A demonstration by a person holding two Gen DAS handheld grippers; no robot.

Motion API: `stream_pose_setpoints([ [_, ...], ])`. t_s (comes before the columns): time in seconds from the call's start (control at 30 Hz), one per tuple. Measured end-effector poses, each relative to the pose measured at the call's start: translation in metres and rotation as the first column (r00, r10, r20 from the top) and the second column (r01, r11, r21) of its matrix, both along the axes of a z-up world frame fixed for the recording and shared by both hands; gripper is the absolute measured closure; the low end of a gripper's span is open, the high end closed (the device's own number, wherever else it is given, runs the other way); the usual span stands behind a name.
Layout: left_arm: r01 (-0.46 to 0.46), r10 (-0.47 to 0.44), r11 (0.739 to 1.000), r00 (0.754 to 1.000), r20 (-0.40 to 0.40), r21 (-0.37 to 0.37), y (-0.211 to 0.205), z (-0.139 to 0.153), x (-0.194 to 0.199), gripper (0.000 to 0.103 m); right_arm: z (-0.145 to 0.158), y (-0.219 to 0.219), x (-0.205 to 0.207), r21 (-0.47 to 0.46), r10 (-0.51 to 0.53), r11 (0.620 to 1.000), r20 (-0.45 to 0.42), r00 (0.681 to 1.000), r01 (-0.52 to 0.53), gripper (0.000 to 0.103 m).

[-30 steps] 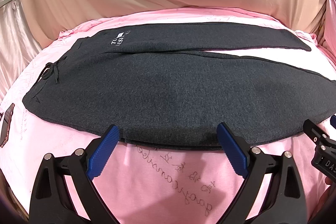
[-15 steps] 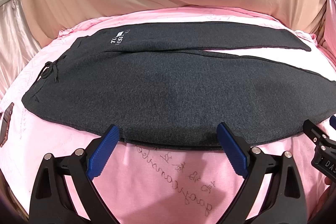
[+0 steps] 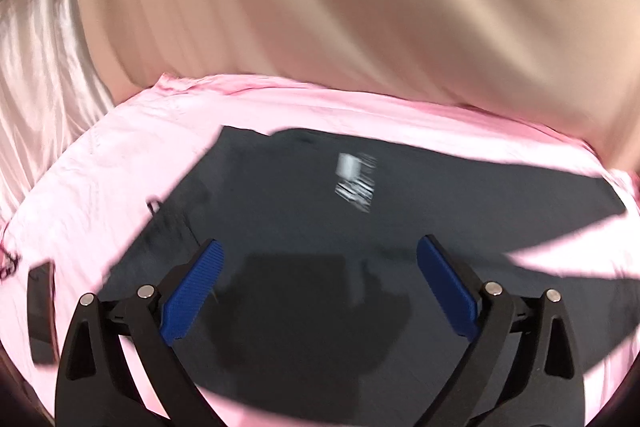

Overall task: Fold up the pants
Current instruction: 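Grasp the pant leg hems with both grippers and lift them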

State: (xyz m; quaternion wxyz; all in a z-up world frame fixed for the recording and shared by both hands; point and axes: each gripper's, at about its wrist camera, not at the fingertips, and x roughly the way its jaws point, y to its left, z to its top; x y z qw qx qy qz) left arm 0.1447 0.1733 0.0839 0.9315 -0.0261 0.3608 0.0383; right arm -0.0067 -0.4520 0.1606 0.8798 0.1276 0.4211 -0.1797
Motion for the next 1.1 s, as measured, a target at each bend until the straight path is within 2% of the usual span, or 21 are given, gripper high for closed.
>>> stream_pose_setpoints([
  [0.13,-0.063,0.054,0.994,0.993,-0.101,-0.085,0.058,-0.013,0.092,0.007,-0.014,-0.050,0.062,0.015,-0.028,0.999,-0.011,1.000,0.028,0.009],
  [0.17,-0.092,0.080,0.992,0.989,-0.123,-0.088,0.068,-0.018,0.109,0.007,-0.018,-0.058,0.078,0.009,-0.031,0.999,-0.016,0.999,0.031,0.014],
  [0.23,-0.147,0.136,0.987,0.978,-0.160,-0.058,0.086,-0.029,0.141,0.007,-0.028,-0.070,0.109,0.001,-0.011,1.000,-0.029,1.000,0.011,0.015],
  [0.3,-0.180,0.173,0.983,0.969,-0.174,-0.022,0.099,-0.038,0.163,0.007,-0.035,-0.077,0.130,-0.008,-0.002,1.000,-0.040,0.999,0.002,0.015],
  [0.47,-0.178,0.180,0.984,0.949,-0.259,0.029,0.115,-0.069,0.216,0.007,-0.070,-0.096,0.178,0.062,0.056,0.997,-0.126,0.990,-0.048,0.015],
  [0.57,-0.181,0.177,0.983,0.943,-0.282,0.010,0.121,-0.084,0.235,0.008,-0.084,-0.094,0.189,0.044,0.070,0.997,-0.165,0.984,-0.064,0.014],
  [0.63,-0.186,0.171,0.982,0.940,-0.295,-0.021,0.126,-0.093,0.245,0.010,-0.085,-0.090,0.188,0.028,0.086,0.996,-0.138,0.987,-0.083,0.015],
  [0.67,-0.187,0.168,0.982,0.939,-0.300,-0.036,0.128,-0.097,0.248,0.020,-0.085,-0.089,0.187,0.043,0.104,0.994,-0.123,0.987,-0.099,0.024],
  [0.7,-0.201,0.185,0.979,0.937,-0.295,-0.023,0.129,-0.098,0.249,0.032,-0.085,-0.087,0.184,0.062,0.122,0.991,-0.106,0.987,-0.116,0.039],
  [0.73,-0.205,0.195,0.979,0.939,-0.284,-0.008,0.129,-0.097,0.249,0.040,-0.083,-0.085,0.181,0.087,0.143,0.987,-0.089,0.986,-0.135,0.049],
  [0.77,-0.195,0.183,0.981,0.943,-0.278,-0.015,0.129,-0.095,0.247,0.050,-0.081,-0.083,0.179,0.113,0.159,0.982,-0.078,0.984,-0.150,0.078],
  [0.8,-0.187,0.172,0.982,0.945,-0.278,-0.030,0.129,-0.092,0.245,0.066,-0.079,-0.081,0.177,0.131,0.166,0.979,-0.070,0.984,-0.155,0.088],
  [0.9,-0.166,0.140,0.983,0.954,-0.264,-0.077,0.127,-0.080,0.236,0.084,-0.058,-0.068,0.162,0.075,0.162,0.984,-0.030,0.986,-0.159,0.090],
  [1.03,-0.115,0.096,0.986,0.983,-0.158,-0.117,0.120,-0.030,0.194,0.086,-0.013,-0.067,0.124,0.075,0.151,0.984,0.106,0.983,-0.160,0.090],
  [1.1,-0.080,0.065,0.986,0.993,-0.102,-0.148,0.121,-0.004,0.162,0.086,0.016,-0.059,0.086,0.054,0.169,0.982,0.171,0.971,-0.180,0.090],
])
